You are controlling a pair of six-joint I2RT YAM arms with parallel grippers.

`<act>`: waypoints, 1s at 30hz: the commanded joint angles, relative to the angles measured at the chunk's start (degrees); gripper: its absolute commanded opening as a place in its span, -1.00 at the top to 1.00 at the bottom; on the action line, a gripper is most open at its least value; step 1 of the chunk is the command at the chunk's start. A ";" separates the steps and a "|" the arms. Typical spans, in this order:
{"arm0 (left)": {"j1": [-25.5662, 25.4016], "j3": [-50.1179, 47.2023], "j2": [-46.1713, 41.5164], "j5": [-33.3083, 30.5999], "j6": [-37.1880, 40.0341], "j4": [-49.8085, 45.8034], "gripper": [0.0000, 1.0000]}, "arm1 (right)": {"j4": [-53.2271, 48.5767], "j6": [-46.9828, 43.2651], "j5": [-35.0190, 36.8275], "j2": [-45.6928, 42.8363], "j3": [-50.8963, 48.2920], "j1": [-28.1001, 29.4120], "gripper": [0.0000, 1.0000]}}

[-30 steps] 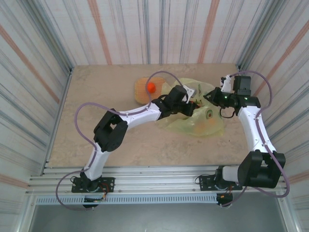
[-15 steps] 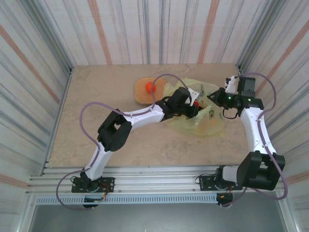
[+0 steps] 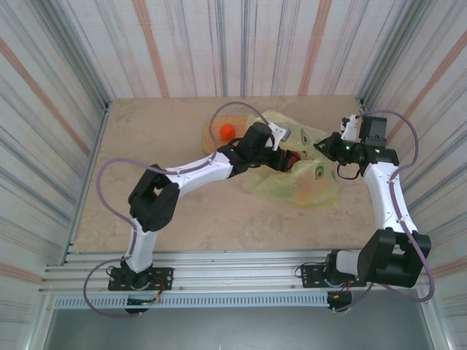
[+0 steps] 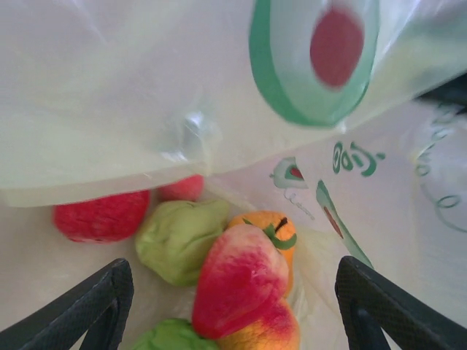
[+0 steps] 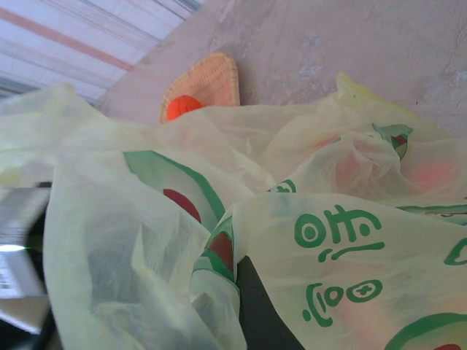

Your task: Place the fruits into the plastic bag

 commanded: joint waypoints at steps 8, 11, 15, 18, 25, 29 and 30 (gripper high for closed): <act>0.43 -11.34 -15.00 -1.43 8.56 0.27 -0.52 | -0.81 -1.11 1.41 -1.50 -0.40 -0.54 0.96; 0.44 -15.64 -19.95 -3.39 10.28 1.16 -0.52 | -0.66 -1.07 1.39 -1.37 -0.54 -0.56 0.96; 0.91 -20.21 -26.27 -7.78 11.80 2.88 -0.53 | -0.22 -0.85 1.07 -1.13 -0.49 -0.49 0.96; 2.15 -23.14 -30.07 -11.27 12.14 4.51 -0.55 | -0.15 -0.80 1.04 -1.09 -0.24 -0.45 0.96; 9.27 -24.00 -31.98 -25.53 5.15 -0.76 -0.62 | -0.19 -0.93 1.01 -1.13 -0.07 -0.58 0.96; 15.95 -21.82 -27.75 -23.33 -0.57 -4.05 -0.65 | 0.09 -0.78 0.65 -0.70 0.18 -0.54 0.96; 17.07 -21.24 -26.51 -22.73 -1.20 -4.28 -0.67 | 0.09 -0.77 0.57 -0.54 0.26 -0.58 0.96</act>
